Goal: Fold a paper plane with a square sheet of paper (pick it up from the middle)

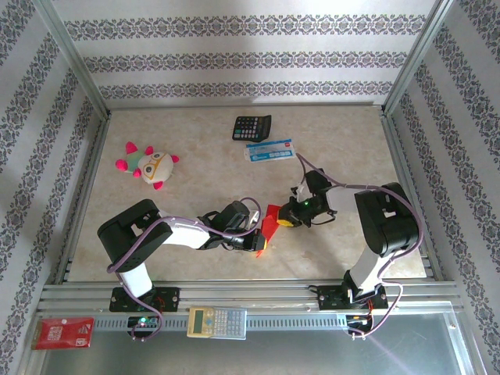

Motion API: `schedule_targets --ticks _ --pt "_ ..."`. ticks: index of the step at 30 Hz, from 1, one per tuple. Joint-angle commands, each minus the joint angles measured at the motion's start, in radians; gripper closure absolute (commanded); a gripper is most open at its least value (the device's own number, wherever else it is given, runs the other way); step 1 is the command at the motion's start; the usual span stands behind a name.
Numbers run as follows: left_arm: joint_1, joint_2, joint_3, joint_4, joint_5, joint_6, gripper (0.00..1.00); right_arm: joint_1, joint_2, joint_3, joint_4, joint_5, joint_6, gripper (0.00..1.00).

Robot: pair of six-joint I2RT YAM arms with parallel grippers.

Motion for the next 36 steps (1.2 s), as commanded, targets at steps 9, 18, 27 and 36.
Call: schedule_targets --ticks 9,18,27,36 --pt "0.008 0.054 -0.038 -0.174 -0.055 0.001 1.0 -0.134 0.061 0.094 0.016 0.198 -0.019 0.87" --pt "0.008 0.051 -0.021 -0.176 -0.057 -0.008 1.0 -0.13 -0.111 0.061 0.025 0.104 0.001 0.87" --pt "0.007 0.045 -0.014 -0.183 -0.056 -0.014 1.0 0.115 -0.164 -0.042 0.125 0.171 0.085 0.86" --pt "0.008 0.022 -0.007 -0.196 -0.052 -0.024 1.0 0.154 -0.013 -0.051 0.162 0.206 0.074 0.88"
